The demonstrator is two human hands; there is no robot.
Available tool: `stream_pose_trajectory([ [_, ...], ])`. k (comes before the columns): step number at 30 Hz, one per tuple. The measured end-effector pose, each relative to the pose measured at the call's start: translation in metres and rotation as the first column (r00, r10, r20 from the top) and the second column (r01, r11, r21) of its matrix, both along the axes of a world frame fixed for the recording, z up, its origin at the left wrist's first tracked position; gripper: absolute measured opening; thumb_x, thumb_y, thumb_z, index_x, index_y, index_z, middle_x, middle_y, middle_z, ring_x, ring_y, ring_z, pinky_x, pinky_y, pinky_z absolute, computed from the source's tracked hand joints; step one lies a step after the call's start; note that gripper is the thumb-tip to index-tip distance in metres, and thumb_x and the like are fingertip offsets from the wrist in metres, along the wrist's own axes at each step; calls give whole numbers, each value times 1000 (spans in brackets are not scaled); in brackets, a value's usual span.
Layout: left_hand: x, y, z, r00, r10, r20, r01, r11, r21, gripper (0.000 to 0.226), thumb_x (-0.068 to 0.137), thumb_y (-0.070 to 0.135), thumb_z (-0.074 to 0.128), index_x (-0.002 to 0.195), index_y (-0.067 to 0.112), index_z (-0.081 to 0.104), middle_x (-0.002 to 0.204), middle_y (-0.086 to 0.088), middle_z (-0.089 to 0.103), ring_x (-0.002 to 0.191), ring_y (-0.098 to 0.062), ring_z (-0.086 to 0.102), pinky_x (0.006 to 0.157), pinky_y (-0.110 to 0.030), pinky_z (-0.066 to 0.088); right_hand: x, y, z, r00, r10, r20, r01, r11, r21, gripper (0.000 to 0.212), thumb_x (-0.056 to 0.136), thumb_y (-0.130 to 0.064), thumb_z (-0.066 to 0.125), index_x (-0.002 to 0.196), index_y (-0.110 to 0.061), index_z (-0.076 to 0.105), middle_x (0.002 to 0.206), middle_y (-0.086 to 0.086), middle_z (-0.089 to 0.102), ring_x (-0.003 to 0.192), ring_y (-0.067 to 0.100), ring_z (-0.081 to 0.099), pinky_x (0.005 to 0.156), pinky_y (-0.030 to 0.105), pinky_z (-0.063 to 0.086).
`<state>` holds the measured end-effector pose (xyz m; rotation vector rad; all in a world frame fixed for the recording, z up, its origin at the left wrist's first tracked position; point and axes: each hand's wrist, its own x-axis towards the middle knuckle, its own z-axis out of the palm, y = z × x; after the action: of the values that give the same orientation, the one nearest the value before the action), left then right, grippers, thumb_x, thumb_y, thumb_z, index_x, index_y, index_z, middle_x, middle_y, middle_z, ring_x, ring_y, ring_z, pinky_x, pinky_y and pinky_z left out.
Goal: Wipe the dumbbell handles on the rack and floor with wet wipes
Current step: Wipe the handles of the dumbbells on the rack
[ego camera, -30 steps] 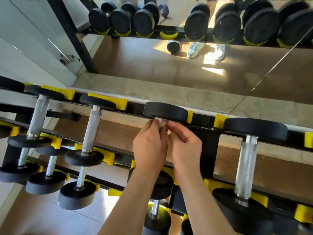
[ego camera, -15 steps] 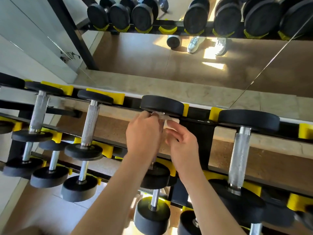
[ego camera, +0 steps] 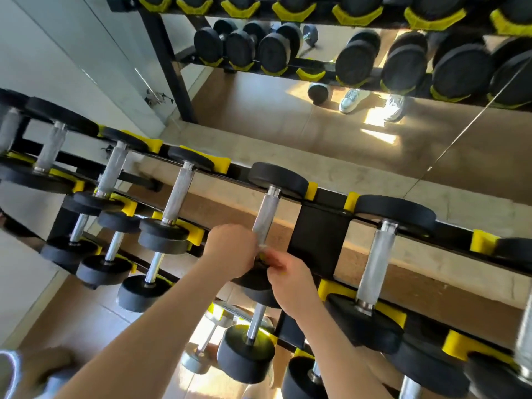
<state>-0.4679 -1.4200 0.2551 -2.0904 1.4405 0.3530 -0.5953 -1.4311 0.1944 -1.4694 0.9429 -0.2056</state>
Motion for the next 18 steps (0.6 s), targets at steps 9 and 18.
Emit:
stream_pose_trajectory([
  [9, -20, 13, -26, 925, 241, -295, -341, 870, -357, 16, 89, 25, 55, 100, 23, 68, 90, 3, 62, 84, -16, 59, 68, -27, 46, 1, -29, -1, 999, -8, -36, 8, 1000, -10, 24, 97, -17, 54, 117, -19, 68, 103, -5, 71, 100, 11, 63, 88, 26, 50],
  [18, -16, 62, -22, 791, 285, -542, -592, 581, -559, 30, 88, 19, 62, 115, 31, 65, 120, 13, 56, 110, -6, 46, 87, -14, 35, 40, -17, -5, 938, -340, 68, 347, 927, -144, 13, 83, -16, 74, 93, -20, 67, 84, -9, 67, 80, 5, 64, 69, 15, 51],
])
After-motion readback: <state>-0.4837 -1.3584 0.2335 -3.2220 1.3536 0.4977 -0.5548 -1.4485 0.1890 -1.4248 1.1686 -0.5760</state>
